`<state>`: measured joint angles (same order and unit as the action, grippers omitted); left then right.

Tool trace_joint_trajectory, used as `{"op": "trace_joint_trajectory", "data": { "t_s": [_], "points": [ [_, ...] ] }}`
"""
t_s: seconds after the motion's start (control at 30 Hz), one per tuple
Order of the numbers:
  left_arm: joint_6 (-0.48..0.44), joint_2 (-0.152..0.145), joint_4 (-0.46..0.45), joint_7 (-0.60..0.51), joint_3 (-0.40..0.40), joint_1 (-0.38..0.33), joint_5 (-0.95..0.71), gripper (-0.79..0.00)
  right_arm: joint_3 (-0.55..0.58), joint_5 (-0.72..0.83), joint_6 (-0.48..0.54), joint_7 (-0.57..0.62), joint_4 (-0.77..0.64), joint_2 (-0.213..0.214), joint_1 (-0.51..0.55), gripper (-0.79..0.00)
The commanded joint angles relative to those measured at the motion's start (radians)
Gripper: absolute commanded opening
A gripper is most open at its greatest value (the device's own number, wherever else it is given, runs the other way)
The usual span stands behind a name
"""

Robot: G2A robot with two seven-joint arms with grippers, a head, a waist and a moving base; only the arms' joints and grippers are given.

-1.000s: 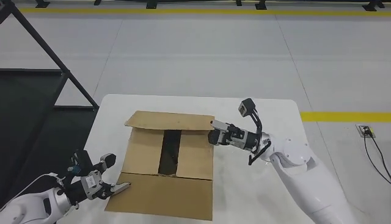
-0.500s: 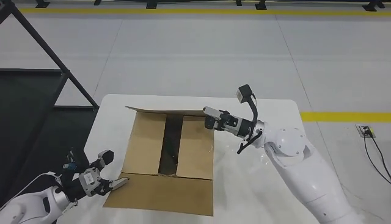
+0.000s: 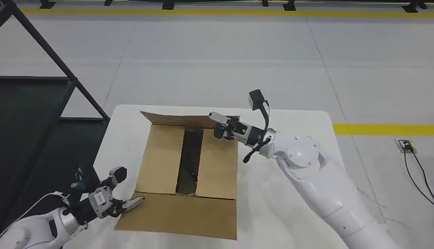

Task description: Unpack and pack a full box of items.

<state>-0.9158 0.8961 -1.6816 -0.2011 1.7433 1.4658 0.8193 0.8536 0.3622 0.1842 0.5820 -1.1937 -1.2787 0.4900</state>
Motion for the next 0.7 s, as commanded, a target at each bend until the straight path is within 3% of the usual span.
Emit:
{"op": "trace_joint_trajectory", "data": {
  "t_s": [0.0,0.3,0.67],
  "points": [
    [0.000,0.000,-0.002,0.007,0.002,0.006,0.005,0.000,-0.016,-0.003,0.007,-0.039,0.034,-0.014,-0.028,0.000],
    [-0.011,0.001,-0.016,0.049,0.011,0.041,0.037,0.000,-0.120,-0.110,-0.101,-0.232,0.229,-0.095,-0.173,0.000],
    [-0.003,0.002,-0.009,0.076,0.018,0.067,0.043,0.000,-0.190,-0.093,-0.182,-0.196,0.468,-0.183,-0.257,0.000]
  ]
}}
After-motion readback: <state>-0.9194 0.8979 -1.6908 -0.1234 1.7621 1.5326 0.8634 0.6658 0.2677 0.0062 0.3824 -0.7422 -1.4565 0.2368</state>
